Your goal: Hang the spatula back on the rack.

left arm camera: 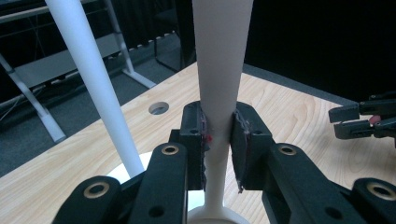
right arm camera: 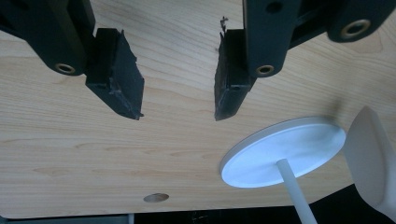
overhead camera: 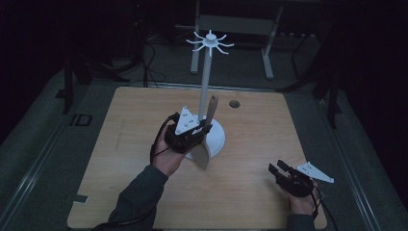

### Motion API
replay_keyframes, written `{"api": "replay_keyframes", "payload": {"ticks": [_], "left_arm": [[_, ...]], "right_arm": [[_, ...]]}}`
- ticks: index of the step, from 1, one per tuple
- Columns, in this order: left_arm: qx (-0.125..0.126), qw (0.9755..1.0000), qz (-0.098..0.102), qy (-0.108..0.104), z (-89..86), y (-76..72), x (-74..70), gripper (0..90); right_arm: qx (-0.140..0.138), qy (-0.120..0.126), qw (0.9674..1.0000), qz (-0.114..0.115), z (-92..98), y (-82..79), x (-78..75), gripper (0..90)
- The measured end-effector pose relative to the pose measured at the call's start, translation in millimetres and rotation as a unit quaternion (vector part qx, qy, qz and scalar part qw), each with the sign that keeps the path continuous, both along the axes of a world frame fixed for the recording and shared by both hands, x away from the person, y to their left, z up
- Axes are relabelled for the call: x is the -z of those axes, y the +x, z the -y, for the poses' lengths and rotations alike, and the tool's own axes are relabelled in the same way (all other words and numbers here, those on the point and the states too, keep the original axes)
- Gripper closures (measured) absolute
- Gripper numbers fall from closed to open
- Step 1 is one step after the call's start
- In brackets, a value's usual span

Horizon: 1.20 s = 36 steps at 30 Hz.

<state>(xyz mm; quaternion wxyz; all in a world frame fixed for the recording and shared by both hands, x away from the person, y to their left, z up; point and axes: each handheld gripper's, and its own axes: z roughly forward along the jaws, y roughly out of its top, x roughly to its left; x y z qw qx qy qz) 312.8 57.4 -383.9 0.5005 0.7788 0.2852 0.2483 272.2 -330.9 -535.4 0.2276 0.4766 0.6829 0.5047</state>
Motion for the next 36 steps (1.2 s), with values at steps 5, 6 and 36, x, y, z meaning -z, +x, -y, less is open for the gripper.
{"api": "replay_keyframes", "payload": {"ticks": [5,6,36], "left_arm": [[-0.017,0.9998,0.007,-0.008,1.7,-0.7,-4.0,76.2],[-0.021,0.9997,0.008,-0.011,2.0,-0.8,-4.9,76.2],[-0.107,0.9932,0.042,-0.018,12.3,-1.9,-30.8,76.1]], "right_arm": [[0.0,0.0,1.0,0.001,0.0,0.1,0.0,52.2],[0.0,0.0,1.0,0.0,0.0,0.0,0.0,52.2],[0.002,-0.003,1.0,-0.001,-0.2,0.6,0.9,52.0]]}}
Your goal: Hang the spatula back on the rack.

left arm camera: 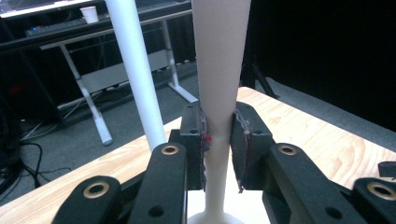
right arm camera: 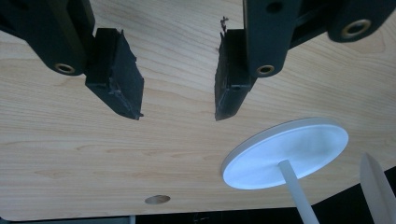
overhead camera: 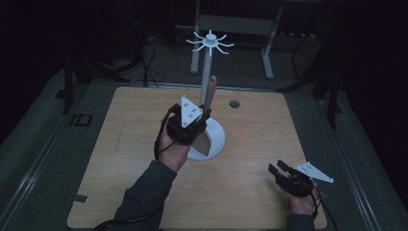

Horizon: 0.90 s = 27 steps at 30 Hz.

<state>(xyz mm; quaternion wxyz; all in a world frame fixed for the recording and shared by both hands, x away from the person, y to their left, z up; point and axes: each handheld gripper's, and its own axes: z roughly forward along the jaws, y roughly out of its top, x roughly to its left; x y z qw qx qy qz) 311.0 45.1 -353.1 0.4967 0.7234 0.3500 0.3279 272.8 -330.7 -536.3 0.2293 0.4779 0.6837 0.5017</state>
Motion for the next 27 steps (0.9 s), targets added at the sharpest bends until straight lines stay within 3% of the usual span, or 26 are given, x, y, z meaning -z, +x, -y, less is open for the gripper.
{"api": "replay_keyframes", "payload": {"ticks": [12,27], "left_arm": [[-0.024,0.9995,0.002,-0.022,-2.3,2.5,-8.8,76.1],[-0.045,0.9986,0.012,-0.026,1.4,3.5,-22.8,76.1]], "right_arm": [[0.002,0.0,1.0,0.0,0.5,0.0,0.0,52.0],[0.002,0.001,1.0,-0.003,0.9,0.0,0.5,52.0]]}}
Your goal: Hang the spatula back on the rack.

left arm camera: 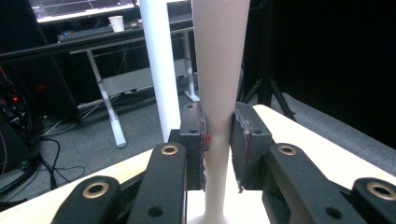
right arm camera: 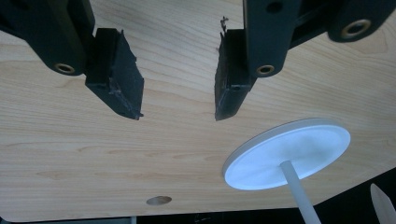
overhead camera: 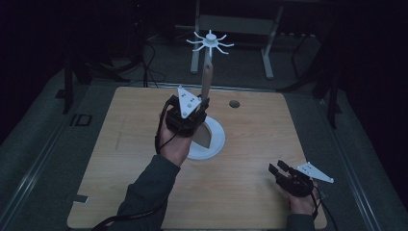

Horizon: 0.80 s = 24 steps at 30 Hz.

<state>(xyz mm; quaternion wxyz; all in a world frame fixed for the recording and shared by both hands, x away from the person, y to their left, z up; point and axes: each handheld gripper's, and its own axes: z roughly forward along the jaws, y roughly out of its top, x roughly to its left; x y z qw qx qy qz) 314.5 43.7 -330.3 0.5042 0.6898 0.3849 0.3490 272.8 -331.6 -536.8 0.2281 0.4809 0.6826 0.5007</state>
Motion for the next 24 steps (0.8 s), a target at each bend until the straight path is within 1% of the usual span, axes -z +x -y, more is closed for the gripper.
{"api": "replay_keyframes", "payload": {"ticks": [2,3,6,10,11,13,17,18,24], "left_arm": [[-0.001,1.0,0.0,-0.002,0.4,0.0,-0.8,76.1],[-0.005,1.0,0.002,-0.001,1.4,-0.1,-4.0,76.1],[-0.011,0.9999,0.007,0.003,4.1,0.0,-7.8,76.0],[-0.027,0.9996,0.008,0.01,6.6,1.2,-10.8,76.1],[-0.027,0.9996,0.008,0.01,6.6,1.2,-10.8,76.0],[-0.035,0.9993,0.006,0.014,8.1,2.6,-11.6,76.1],[-0.043,0.9989,0.004,0.017,9.7,4.5,-11.8,76.0],[-0.05,0.9985,0.0,0.021,10.3,6.9,-11.1,76.0],[-0.061,0.9977,-0.005,0.028,12.5,11.2,-9.1,76.0]], "right_arm": [[0.0,0.0,1.0,0.0,0.0,0.0,-0.1,52.0],[0.0,0.0,1.0,0.0,0.2,0.0,-0.1,52.0],[-0.001,-0.001,1.0,0.0,-0.7,0.4,-0.1,52.0],[-0.001,-0.001,1.0,0.0,-1.2,0.0,-0.1,52.0],[-0.001,-0.001,1.0,0.0,-1.2,0.0,-0.1,52.0],[0.0,0.0,1.0,0.001,-0.8,-0.3,-0.1,52.0],[0.0,0.0,1.0,0.0,-0.6,-0.4,-0.1,52.0],[0.001,0.001,1.0,-0.001,-0.2,-0.5,-0.2,52.0],[0.001,0.0,1.0,0.001,-0.6,-0.6,-0.1,52.0]]}}
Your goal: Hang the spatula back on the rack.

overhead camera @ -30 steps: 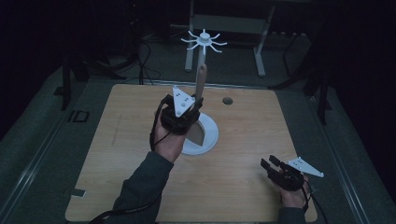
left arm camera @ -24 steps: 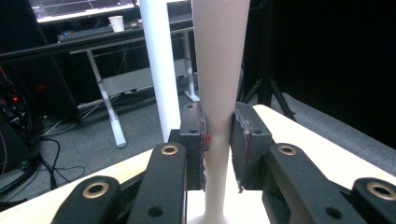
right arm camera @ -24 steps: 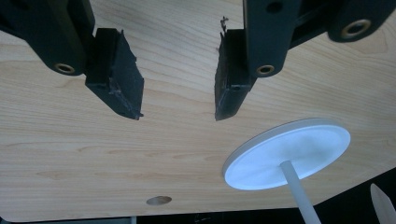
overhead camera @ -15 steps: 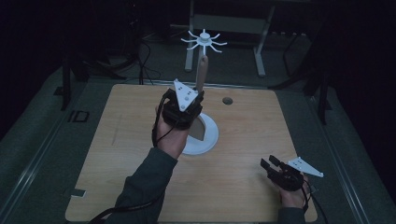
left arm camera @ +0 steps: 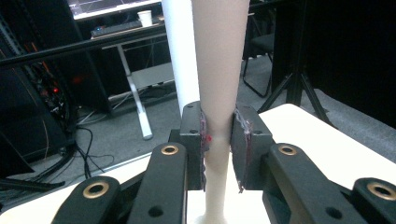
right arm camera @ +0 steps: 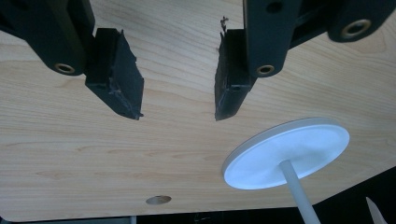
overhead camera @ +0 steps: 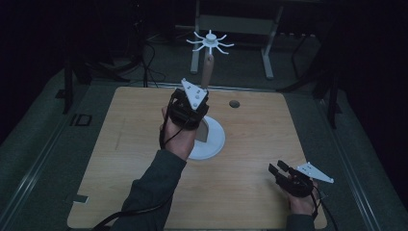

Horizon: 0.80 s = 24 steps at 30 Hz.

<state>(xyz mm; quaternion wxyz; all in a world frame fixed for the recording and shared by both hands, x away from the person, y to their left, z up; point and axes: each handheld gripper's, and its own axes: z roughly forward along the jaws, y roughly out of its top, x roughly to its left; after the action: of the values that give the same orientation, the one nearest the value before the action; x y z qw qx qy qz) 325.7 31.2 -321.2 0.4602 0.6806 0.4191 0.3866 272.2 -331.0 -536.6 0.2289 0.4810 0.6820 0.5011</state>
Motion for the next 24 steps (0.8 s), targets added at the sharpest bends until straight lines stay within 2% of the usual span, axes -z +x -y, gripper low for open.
{"api": "replay_keyframes", "payload": {"ticks": [11,24], "left_arm": [[-0.014,0.9999,-0.004,0.001,3.0,7.7,-0.8,75.9],[-0.03,0.9993,-0.009,0.019,7.4,17.5,-1.4,75.7]], "right_arm": [[0.0,0.001,1.0,0.0,0.5,-0.2,-0.1,51.9],[-0.001,0.001,1.0,0.0,0.2,-0.3,-0.1,51.9]]}}
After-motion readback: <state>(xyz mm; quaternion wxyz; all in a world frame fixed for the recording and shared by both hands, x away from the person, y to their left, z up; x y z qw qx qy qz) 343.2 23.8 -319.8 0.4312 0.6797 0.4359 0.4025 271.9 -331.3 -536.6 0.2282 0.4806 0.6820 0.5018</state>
